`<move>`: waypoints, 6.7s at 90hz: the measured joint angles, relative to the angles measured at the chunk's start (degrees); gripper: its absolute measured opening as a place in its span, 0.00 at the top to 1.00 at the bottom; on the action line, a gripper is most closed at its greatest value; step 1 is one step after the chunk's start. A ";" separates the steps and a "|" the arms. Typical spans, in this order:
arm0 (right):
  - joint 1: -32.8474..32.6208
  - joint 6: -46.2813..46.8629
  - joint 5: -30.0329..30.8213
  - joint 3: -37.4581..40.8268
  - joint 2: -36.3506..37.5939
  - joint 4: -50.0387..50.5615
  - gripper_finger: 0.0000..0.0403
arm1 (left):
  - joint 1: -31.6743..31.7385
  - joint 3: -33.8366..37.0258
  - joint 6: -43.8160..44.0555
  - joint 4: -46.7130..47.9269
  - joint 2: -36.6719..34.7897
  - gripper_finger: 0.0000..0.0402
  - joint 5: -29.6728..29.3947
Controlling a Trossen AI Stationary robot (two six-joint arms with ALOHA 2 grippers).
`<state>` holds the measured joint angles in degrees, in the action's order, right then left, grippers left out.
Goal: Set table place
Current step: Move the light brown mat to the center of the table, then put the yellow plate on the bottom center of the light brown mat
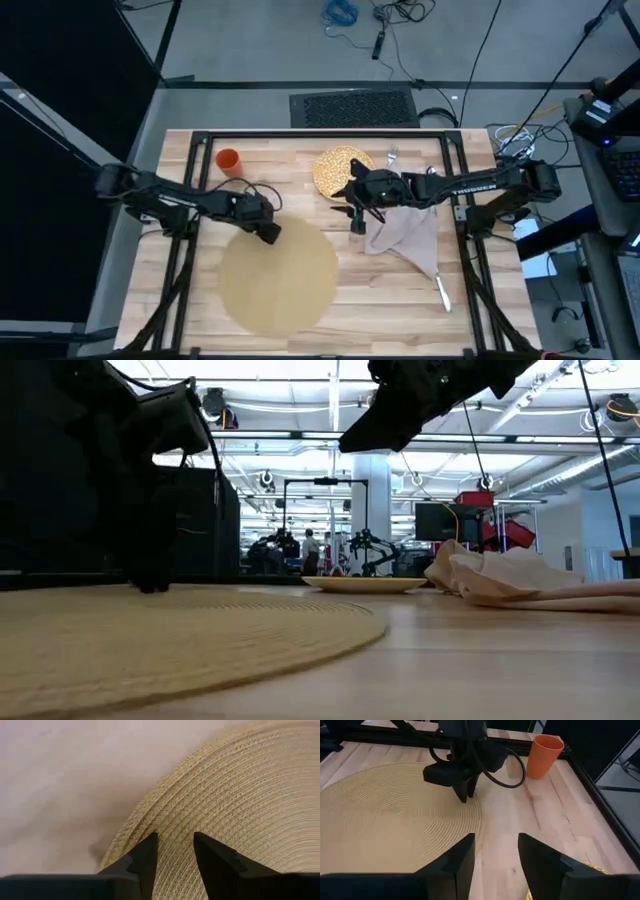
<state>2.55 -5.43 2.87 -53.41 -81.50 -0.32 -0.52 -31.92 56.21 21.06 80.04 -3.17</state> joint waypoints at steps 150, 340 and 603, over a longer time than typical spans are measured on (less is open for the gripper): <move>3.80 8.22 7.43 0.00 11.33 23.58 0.66 | 26.86 -25.51 -8.49 -14.75 15.27 0.72 4.94; 38.23 19.90 -36.04 24.71 6.12 -16.36 0.66 | 26.59 -28.24 -4.07 -22.34 31.10 0.72 10.09; 38.38 16.72 -35.69 24.65 16.68 -6.65 0.66 | -7.37 -25.11 -7.34 12.58 9.04 1.00 32.37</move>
<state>40.93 11.29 -32.82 -28.75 -64.82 -6.97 -7.89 -57.03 48.87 33.64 89.08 29.20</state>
